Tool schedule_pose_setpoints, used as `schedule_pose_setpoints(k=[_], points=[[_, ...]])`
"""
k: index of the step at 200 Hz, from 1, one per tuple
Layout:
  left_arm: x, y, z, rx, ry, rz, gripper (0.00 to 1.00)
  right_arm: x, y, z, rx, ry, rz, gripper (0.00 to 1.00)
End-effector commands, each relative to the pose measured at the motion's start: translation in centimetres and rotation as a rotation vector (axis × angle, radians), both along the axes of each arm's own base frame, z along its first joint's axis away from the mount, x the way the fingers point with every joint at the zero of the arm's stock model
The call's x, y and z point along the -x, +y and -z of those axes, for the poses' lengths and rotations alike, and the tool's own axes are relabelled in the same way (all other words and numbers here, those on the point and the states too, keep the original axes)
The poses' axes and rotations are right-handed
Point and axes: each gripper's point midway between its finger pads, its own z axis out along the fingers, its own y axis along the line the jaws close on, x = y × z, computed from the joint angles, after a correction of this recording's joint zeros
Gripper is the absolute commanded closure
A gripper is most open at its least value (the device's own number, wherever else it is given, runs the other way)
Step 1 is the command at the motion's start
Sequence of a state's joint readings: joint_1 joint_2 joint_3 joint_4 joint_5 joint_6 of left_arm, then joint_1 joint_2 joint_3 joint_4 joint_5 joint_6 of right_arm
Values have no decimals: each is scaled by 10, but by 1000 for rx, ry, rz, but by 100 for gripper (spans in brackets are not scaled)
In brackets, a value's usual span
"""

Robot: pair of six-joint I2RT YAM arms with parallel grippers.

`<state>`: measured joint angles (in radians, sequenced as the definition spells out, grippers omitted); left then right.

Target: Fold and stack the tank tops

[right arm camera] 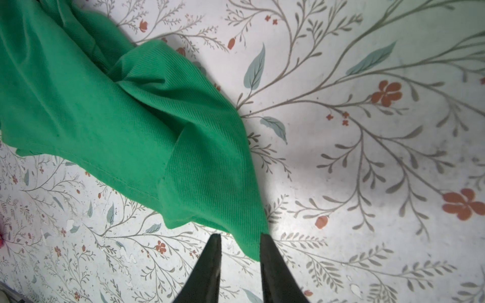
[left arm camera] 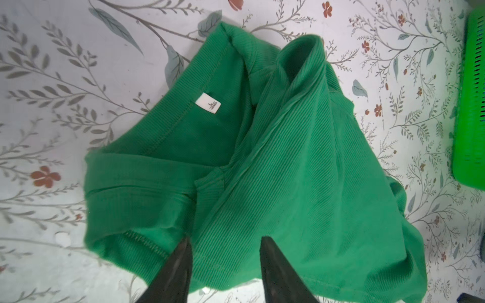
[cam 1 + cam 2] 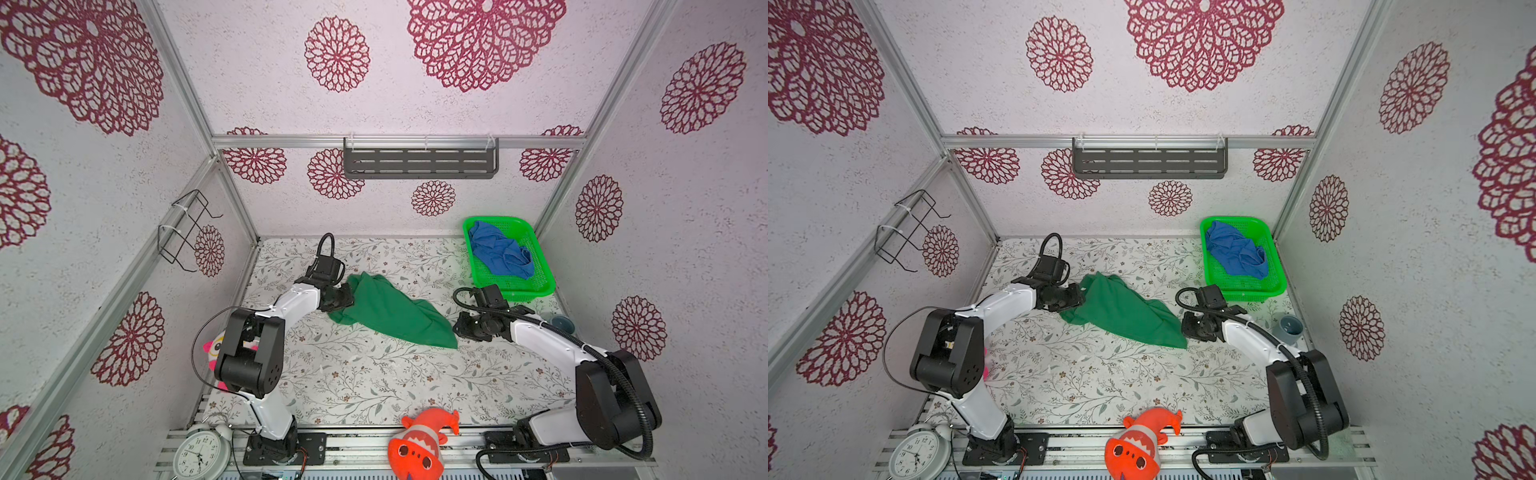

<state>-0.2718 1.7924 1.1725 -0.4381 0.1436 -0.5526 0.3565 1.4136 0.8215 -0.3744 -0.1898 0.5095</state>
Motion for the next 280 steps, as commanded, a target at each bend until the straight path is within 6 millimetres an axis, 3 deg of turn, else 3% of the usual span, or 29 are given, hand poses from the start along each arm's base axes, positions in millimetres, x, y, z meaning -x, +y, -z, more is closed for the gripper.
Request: schedule_pose_setpoints(k=[1,21,47,98,134,176,214,228,244,256,280], points=[[-8,-13,-1,5,-20,14,59,-3,3,-10,-12,-18,2,71],[-3,-15,7,-21,4,31,65,-2,1,-10,-2,-20,6,71],[-1,-14,7,-32,14,36,86,-1,-2,-11,19,-24,16,66],[8,-12,-46,-66,-61,56,96,0,5,2,68,-2,2,62],[25,-20,-63,-64,-66,89,99,-1,18,27,47,39,-5,61],[59,-32,-53,-60,-14,109,100,10,22,40,10,85,14,63],[104,-64,-33,-9,75,143,100,31,20,48,6,138,12,65],[121,-70,-23,-7,113,155,96,36,14,52,41,159,3,70],[133,-64,-16,-26,142,155,76,36,5,50,100,157,-5,78],[135,-53,-21,-67,126,152,61,32,-2,45,146,147,-10,80],[133,-42,-32,-86,108,143,46,22,-5,33,184,122,-29,81]])
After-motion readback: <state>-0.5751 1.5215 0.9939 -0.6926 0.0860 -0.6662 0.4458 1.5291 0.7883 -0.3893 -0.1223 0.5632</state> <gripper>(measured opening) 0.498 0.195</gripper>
